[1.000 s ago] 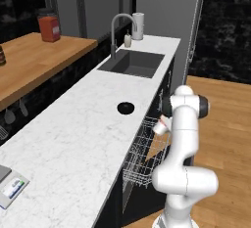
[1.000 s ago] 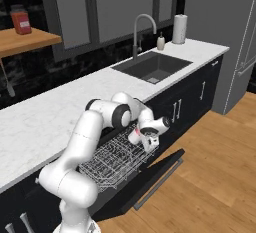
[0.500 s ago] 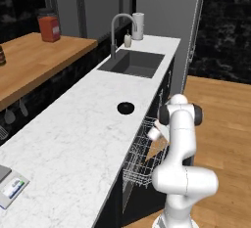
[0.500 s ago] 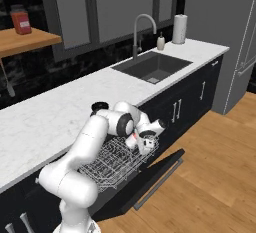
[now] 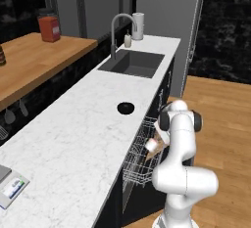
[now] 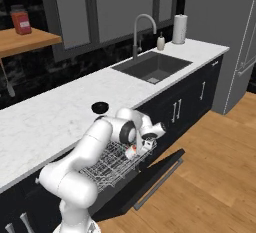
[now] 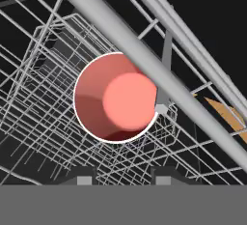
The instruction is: Pick up the cup and bowl from the counter, place them in the dishwasher, and close the dishwasher door.
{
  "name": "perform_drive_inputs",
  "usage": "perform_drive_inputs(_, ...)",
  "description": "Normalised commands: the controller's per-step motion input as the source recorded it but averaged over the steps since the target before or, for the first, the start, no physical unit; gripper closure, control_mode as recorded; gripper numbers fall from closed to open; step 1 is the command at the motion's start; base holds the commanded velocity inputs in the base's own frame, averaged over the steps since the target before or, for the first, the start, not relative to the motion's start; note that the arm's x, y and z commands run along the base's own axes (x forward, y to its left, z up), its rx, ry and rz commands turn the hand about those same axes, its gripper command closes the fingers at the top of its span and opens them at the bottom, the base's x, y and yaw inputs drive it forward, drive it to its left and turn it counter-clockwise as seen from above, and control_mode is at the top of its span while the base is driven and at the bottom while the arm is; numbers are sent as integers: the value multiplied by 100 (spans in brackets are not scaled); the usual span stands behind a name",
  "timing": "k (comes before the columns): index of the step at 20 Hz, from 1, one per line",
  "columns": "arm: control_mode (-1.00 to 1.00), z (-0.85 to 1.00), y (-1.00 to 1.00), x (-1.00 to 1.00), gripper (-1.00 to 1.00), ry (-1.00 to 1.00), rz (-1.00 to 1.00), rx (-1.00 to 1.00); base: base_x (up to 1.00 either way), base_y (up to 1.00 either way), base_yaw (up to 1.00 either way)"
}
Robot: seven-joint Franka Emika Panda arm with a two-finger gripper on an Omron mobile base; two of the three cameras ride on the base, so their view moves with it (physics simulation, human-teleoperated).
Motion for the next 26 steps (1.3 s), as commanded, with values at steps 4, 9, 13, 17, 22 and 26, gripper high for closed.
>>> perform_drive_inputs(4,-100,-19,-22,-5,-100,6,-18,3,0,0,0)
perform_drive_inputs(9,-100,29,-53,-41,-100,1,-16,7,0,0,0)
perform_drive_inputs(13,-100,100,-39,-63,-100,-4,-3,19,0,0,0)
perform_drive_inputs(17,-100,100,-8,-85,-100,-14,0,16,0,0,0)
perform_drive_inputs(22,-100,100,6,-100,-100,-35,0,2,0,0,0)
perform_drive_inputs(26,-100,100,30,-99,-100,-50,0,0,0,0,0)
